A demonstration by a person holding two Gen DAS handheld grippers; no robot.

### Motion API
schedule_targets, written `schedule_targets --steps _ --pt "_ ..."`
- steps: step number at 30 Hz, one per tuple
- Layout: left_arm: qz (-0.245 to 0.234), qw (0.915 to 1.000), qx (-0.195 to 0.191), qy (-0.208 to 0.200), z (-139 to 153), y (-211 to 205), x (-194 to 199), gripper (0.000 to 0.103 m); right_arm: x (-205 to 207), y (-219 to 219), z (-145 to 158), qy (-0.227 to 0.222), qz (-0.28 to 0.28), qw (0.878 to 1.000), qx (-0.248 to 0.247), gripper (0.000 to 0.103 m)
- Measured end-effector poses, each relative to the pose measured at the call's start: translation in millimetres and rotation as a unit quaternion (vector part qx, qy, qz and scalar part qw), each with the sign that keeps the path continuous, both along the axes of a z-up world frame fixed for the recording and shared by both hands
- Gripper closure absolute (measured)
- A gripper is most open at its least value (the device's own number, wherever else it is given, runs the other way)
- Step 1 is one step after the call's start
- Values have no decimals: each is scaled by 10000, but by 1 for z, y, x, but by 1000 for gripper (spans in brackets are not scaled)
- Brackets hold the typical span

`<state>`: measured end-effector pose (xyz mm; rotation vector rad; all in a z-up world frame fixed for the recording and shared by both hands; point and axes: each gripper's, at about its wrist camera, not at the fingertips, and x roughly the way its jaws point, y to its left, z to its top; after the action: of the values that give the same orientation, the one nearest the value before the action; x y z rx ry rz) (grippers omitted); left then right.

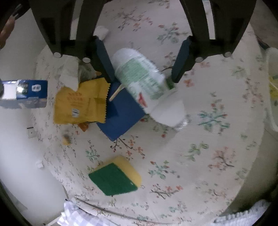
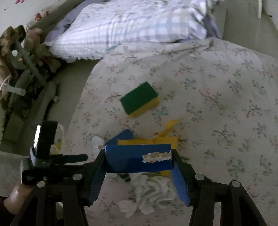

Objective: Collect trash
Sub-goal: 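Grasp blue tissue box with right tool while left tool grasps another white bottle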

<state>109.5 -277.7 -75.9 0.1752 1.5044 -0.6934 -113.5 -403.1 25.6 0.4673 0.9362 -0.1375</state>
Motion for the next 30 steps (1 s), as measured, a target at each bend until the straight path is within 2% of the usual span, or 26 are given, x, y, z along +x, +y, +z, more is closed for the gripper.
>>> schedule_targets --steps 2,6,10,17,30 --pt "15 10000 37 -40 -3 -5 -2 38 -3 -7 -5 22 -34 10000 39 42" --pt "27 9999 35 -138 -2 -5 1 49 -6 -20 -15 84 -120 9998 111 42" --pt "100 9999 7 -132 0 8 4 56 -7 -24 -20 123 -145 9997 141 42" --pt "258 9992 -206 -216 15 48 13 58 -2 -8 -19 163 -69 9998 42 42" --pt "556 9952 -554 -576 53 126 13 59 20 44 1 21 129 9998 -121 42"
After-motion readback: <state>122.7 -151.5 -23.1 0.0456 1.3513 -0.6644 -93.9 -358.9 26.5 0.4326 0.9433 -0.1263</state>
